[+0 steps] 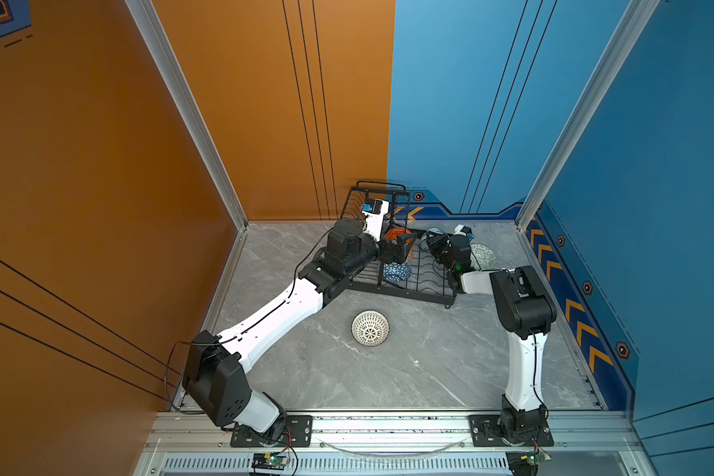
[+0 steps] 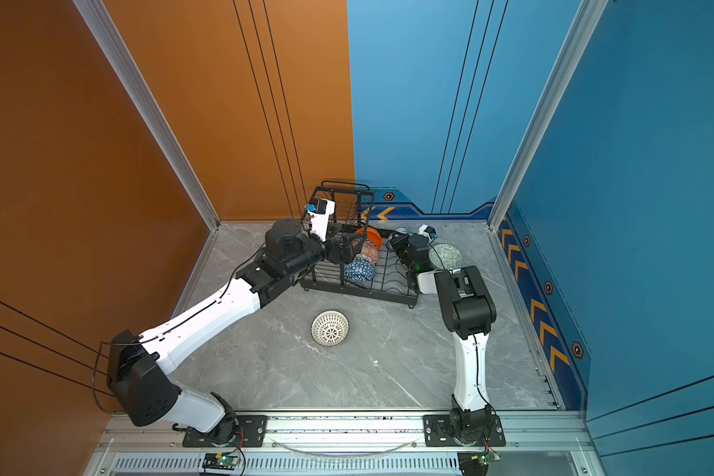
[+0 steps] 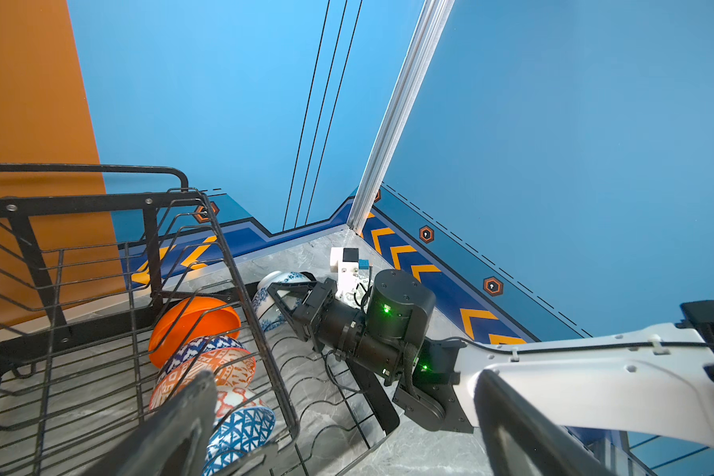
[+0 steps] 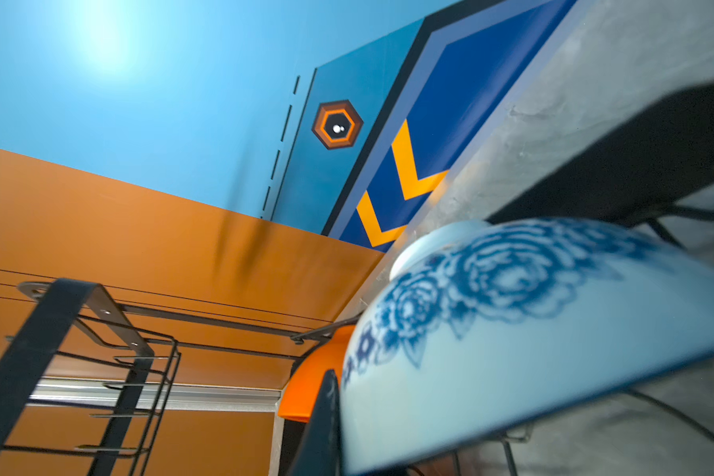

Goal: Load the bowls into the dish rack
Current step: 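Open the right gripper to release the floral bowl upright in the rack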

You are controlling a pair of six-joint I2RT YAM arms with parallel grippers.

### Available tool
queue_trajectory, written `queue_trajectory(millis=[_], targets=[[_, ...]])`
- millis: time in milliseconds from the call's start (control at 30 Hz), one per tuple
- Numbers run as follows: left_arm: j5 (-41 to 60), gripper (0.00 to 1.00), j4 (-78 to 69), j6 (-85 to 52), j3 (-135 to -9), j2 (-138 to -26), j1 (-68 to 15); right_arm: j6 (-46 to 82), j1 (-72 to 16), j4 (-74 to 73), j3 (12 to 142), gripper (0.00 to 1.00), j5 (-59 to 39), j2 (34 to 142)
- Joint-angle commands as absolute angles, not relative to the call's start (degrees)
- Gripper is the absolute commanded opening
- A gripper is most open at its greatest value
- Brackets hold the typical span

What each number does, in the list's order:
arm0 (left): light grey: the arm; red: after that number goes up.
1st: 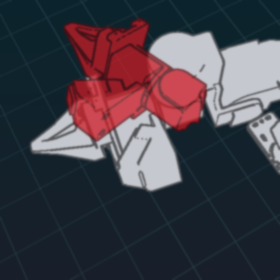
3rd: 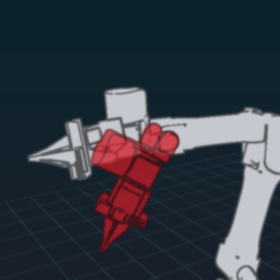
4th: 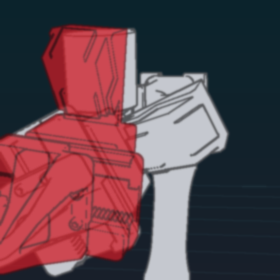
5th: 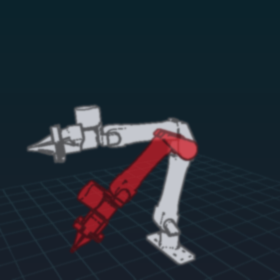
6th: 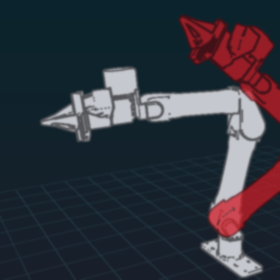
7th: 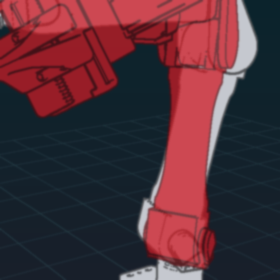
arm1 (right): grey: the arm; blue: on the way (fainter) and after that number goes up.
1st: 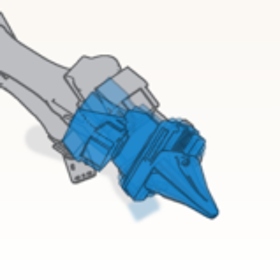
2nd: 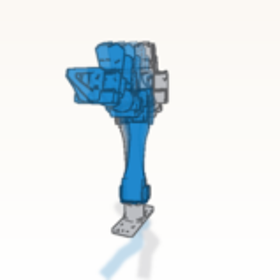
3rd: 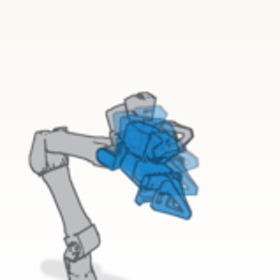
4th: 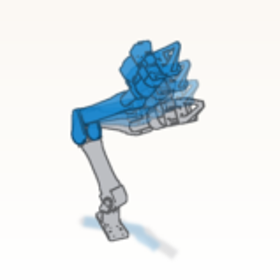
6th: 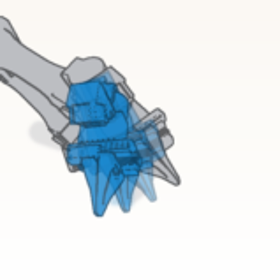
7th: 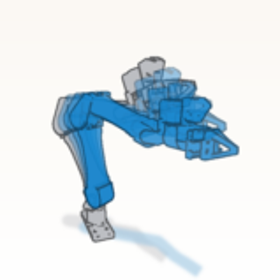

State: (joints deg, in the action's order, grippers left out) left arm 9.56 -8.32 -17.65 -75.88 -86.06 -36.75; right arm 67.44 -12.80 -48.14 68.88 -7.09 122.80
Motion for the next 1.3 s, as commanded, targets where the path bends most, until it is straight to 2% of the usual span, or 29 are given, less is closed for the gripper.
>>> queue_trajectory(millis=[0, 467, 567, 800, 1267], targets=[[10.74, 0.98, -9.01, -17.40, -75.54, -85.43, -36.25, 65.31, -13.69, -48.50, 67.98, 0.00, -5.08, 122.87], [10.89, 0.98, -9.46, -17.71, -75.15, -85.34, -36.47, 66.35, -13.90, -42.70, 67.46, 0.00, -2.63, 119.80], [10.81, 0.98, -9.43, -17.71, -75.11, -85.25, -36.56, 67.24, -14.19, -40.52, 68.18, 0.04, -2.05, 119.95], [10.66, 0.98, -9.42, -17.66, -75.02, -85.07, -36.63, 68.17, -14.87, -36.29, 69.31, 0.06, 0.16, 119.27], [10.51, 0.98, -9.44, -17.42, -74.62, -84.73, -36.65, 68.14, -15.28, -27.46, 74.16, 0.25, 1.09, 119.22]])
